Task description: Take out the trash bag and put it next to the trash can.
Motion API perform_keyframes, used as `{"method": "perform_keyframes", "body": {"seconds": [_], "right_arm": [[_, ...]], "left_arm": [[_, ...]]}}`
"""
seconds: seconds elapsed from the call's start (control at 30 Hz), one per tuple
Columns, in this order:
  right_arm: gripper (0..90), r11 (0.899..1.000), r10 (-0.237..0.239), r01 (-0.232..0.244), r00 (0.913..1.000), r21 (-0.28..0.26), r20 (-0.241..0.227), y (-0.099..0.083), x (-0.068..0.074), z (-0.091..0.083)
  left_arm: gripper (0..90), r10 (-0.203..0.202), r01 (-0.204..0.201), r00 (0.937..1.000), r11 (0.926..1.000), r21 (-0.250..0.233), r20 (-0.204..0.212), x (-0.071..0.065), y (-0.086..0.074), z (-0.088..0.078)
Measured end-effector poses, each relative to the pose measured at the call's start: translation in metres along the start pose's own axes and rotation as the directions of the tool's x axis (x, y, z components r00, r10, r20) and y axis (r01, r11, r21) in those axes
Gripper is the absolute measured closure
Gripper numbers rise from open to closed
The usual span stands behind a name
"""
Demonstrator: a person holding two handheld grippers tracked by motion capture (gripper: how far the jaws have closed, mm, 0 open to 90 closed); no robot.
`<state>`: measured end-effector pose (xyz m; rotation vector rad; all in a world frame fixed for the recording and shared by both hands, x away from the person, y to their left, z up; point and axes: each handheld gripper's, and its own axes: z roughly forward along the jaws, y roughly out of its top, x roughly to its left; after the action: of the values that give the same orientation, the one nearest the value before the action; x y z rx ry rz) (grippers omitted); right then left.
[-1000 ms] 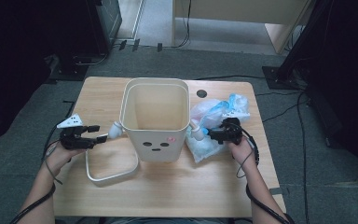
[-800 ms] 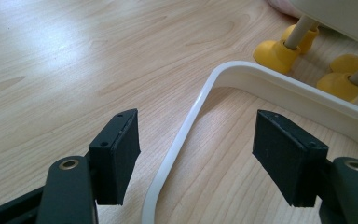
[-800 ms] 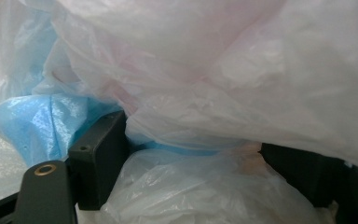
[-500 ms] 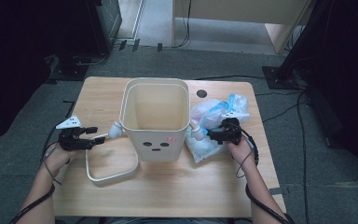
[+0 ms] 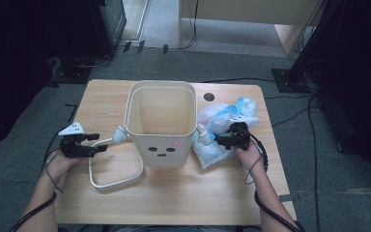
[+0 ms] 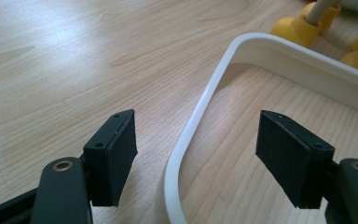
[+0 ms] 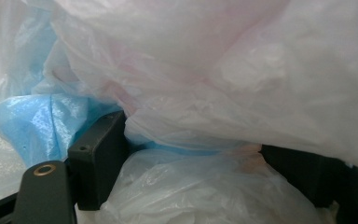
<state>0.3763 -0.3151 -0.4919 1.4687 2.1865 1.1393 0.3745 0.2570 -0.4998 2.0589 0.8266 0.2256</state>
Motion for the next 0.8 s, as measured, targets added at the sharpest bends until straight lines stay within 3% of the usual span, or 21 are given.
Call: {"method": "perform_keyframes", "body": {"seconds": [0.3,0.43,0.57,0.8], "right_arm": [[23.1,1.000,0.000,0.000,1.0000,-0.001,0.001,0.000,0.000,0.000],[23.1,1.000,0.001,-0.001,1.0000,0.000,0.001,-0.001,0.000,0.000],[23.1,1.000,0.004,-0.004,1.0000,0.001,0.001,-0.001,0.000,0.000],[23.1,1.000,0.003,-0.003,1.0000,0.003,0.002,-0.001,0.001,0.000]], "left_arm": [[37.0,0.007,-0.007,1.0000,0.9999,0.009,-0.002,-0.001,-0.003,0.001],[39.5,0.046,-0.044,0.9977,0.9983,0.037,-0.050,0.001,-0.005,0.000],[46.5,-0.004,0.005,0.9987,0.9998,0.021,-0.050,0.004,-0.007,-0.003],[53.4,-0.037,0.038,0.9990,0.9983,0.044,-0.025,0.006,-0.013,-0.001]]}}
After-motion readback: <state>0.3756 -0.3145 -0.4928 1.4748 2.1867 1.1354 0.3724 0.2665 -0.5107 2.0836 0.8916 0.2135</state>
